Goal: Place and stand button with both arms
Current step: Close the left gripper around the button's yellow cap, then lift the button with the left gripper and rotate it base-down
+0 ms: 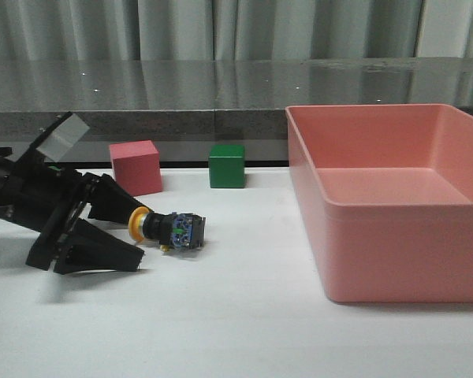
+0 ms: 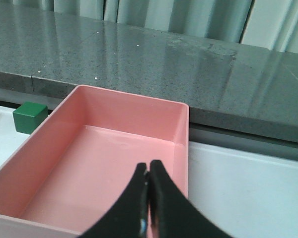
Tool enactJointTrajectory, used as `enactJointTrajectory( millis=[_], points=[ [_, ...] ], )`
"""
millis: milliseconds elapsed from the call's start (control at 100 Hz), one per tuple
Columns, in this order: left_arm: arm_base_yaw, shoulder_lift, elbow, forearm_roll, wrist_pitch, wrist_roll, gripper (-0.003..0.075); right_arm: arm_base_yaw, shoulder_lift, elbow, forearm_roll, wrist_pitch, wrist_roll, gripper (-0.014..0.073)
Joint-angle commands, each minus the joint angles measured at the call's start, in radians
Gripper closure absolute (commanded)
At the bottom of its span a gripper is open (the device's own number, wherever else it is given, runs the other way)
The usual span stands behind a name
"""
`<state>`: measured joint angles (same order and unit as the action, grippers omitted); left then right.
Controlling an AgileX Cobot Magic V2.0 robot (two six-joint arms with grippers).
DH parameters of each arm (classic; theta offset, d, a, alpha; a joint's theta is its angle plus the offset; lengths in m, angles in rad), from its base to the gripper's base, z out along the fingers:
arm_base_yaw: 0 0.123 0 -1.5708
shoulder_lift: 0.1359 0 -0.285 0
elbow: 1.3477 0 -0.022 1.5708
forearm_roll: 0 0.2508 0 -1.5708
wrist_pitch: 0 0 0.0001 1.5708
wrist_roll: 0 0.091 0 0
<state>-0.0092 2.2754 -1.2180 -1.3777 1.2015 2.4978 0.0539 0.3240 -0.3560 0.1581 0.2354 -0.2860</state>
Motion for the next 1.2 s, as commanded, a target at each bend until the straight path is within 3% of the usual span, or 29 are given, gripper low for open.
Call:
enactJointTrajectory(
  millis=[0, 1190],
  points=[
    [0.000, -0.042, -0.013, -0.014, 0.062, -0.008, 0.0132, -0.008, 0.005, -0.025, 0.004, -0.072, 0.000, 0.0655],
    [-0.020, -0.042, -0.018, -0.137, 0.050, 0.001, 0.0134, -0.008, 0.005, -0.025, 0.004, -0.072, 0.000, 0.0655]
  ],
)
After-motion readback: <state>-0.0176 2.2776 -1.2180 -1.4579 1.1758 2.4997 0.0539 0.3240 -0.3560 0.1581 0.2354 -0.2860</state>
